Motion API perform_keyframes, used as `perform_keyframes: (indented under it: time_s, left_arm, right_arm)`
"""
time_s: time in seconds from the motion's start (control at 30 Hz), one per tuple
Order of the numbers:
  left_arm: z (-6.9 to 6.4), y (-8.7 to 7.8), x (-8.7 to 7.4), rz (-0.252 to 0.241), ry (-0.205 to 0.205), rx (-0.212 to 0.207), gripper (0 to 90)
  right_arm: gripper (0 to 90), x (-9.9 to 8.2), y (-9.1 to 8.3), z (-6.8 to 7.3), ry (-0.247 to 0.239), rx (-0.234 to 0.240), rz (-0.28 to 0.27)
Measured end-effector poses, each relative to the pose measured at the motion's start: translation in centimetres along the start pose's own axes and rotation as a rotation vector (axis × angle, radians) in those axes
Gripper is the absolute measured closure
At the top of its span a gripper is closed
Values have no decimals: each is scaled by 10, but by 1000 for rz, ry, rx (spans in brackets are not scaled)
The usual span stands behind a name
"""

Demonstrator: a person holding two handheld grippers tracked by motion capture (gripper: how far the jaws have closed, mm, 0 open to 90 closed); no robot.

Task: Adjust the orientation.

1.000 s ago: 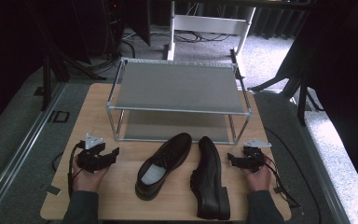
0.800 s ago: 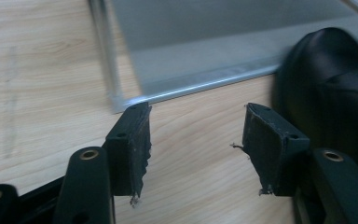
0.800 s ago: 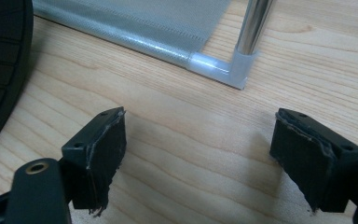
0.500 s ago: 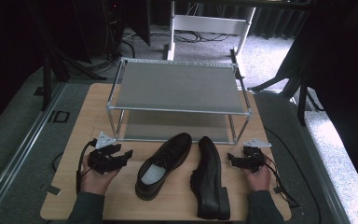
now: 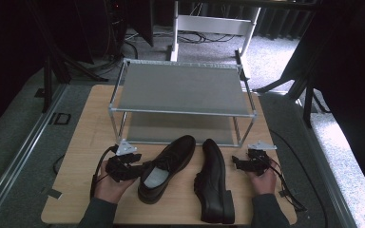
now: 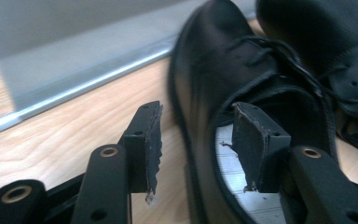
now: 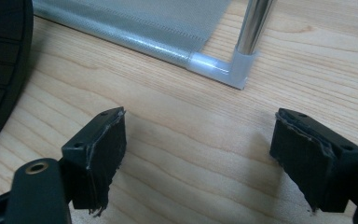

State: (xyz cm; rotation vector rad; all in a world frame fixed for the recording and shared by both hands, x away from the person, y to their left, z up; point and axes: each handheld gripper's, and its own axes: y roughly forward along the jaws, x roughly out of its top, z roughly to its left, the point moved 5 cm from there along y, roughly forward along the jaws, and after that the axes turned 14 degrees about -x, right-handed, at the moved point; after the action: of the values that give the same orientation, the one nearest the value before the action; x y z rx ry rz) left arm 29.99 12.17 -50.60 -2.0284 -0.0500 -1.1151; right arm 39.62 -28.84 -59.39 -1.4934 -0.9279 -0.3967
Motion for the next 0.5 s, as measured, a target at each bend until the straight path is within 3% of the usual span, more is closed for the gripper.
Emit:
perform_keyframes:
  time_s: [0.3,0.4,0.5]
  left_arm:
    - [-1,16,-2,86,4,-14,635]
    - [4,24,-2,120,-15,-2,689]
    - [5,28,-2,119,-26,-19,791]
  right_arm:
    - [177,0,0,0,1,0,1]
    - [177,0,0,0,2,0,1]
    - [177,0,0,0,1,0,1]
